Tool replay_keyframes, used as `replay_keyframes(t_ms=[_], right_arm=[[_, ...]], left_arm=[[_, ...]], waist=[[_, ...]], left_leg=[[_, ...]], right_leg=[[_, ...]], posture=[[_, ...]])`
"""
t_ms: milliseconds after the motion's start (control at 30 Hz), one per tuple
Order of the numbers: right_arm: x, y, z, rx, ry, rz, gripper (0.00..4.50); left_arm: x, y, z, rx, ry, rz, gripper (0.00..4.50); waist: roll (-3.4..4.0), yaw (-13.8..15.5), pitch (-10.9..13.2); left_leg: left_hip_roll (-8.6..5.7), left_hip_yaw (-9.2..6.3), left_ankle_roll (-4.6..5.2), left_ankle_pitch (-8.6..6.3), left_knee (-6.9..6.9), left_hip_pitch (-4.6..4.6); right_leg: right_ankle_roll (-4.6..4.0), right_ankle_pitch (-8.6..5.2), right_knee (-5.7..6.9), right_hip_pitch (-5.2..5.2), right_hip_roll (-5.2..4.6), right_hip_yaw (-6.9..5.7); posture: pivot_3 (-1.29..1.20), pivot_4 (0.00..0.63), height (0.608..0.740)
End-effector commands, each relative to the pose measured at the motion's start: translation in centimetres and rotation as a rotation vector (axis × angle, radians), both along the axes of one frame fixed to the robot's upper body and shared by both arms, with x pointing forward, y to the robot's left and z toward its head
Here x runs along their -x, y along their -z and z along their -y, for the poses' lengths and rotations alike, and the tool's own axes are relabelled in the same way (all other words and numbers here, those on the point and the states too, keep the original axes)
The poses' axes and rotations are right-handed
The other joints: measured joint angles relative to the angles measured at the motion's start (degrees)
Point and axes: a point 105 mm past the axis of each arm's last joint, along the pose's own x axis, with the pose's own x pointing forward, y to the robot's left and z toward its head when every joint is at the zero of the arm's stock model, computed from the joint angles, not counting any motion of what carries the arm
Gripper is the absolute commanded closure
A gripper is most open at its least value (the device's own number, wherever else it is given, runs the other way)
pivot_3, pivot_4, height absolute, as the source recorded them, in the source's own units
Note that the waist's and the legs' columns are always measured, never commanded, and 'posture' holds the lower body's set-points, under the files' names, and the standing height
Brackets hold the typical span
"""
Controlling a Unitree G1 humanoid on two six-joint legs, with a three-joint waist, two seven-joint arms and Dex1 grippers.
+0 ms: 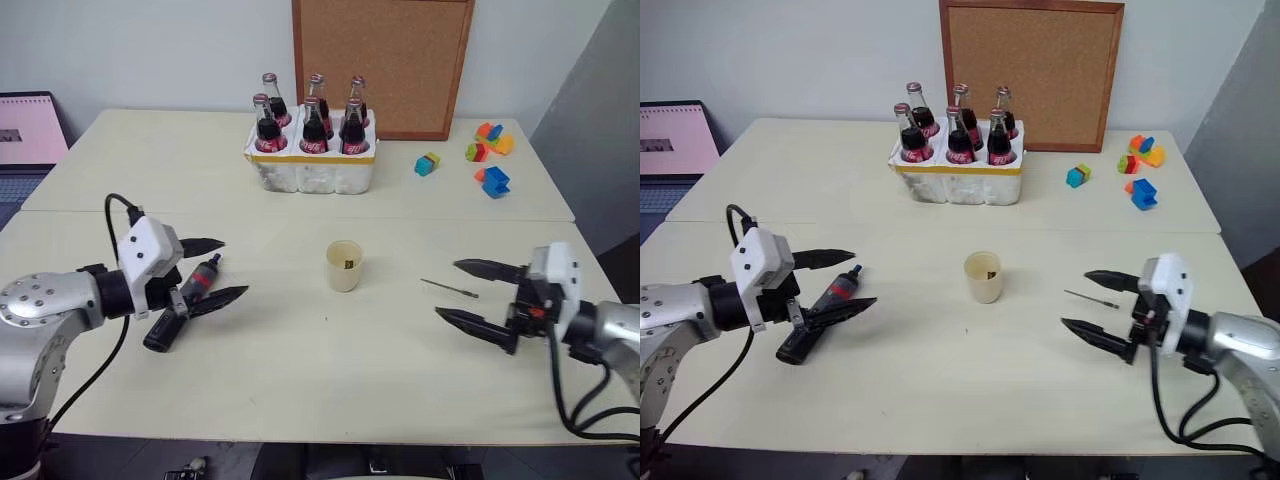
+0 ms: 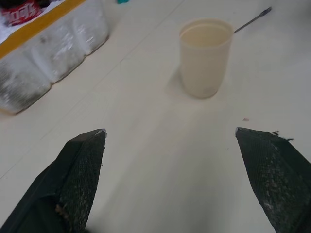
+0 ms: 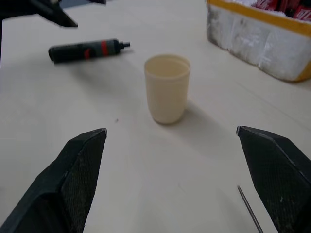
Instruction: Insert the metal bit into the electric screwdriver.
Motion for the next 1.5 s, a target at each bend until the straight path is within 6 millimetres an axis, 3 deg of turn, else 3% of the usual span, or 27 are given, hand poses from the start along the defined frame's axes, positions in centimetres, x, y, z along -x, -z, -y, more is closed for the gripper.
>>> replay_keyframes(t_ms=[33,367,700,1267,1500], right_arm=[[-1.3,1.0,-2.3,-0.009,0.017,0.048,0.00],[-5.1,4.7,-6.8,-0.054,0.099,0.000,0.00],[-8.7,5.4,-9.5,-0.114,0.171,-0.032,0.00],[-9.4,5.3,-12.5,-0.154,0.064,-0.028,0.00],[-9.3,5.2,-12.9,-0.146,0.053,-0.012,1.49]], left_arm=[[0.8,-0.4,1.4,-0.017,0.104,-0.012,0.06],[1.1,0.5,3.1,0.002,0.193,-0.038,0.06],[1.2,0.8,3.7,-0.008,0.228,-0.038,0.06],[1.0,1.2,3.6,-0.023,0.231,-0.028,0.06],[0.9,1.1,4.0,-0.024,0.239,-0.025,0.00]], waist=[[0.00,-0.1,0.0],[0.03,-0.1,0.0],[0.04,-0.2,0.0],[0.05,-0.7,0.0],[0.04,-0.8,0.0]], left_leg=[[0.00,0.00,0.00,0.00,-0.02,0.00],[-0.02,-0.01,-0.01,0.01,0.03,0.00],[-0.02,-0.03,0.00,0.01,0.04,-0.01],[0.00,-0.07,0.01,0.01,0.02,-0.02],[0.01,-0.09,0.01,0.01,0.02,-0.02]], right_leg=[[0.00,0.00,0.00,-0.01,0.00,0.01],[-0.02,0.01,0.04,-0.04,0.03,0.01],[-0.04,0.01,0.07,-0.07,0.03,0.01],[-0.06,0.03,0.07,-0.08,0.04,0.00],[-0.07,0.03,0.06,-0.08,0.04,0.01]], posture=[[0.00,0.150,0.740],[0.00,0.150,0.740],[0.00,0.150,0.740],[0.00,0.150,0.740],[0.00,0.150,0.740]])
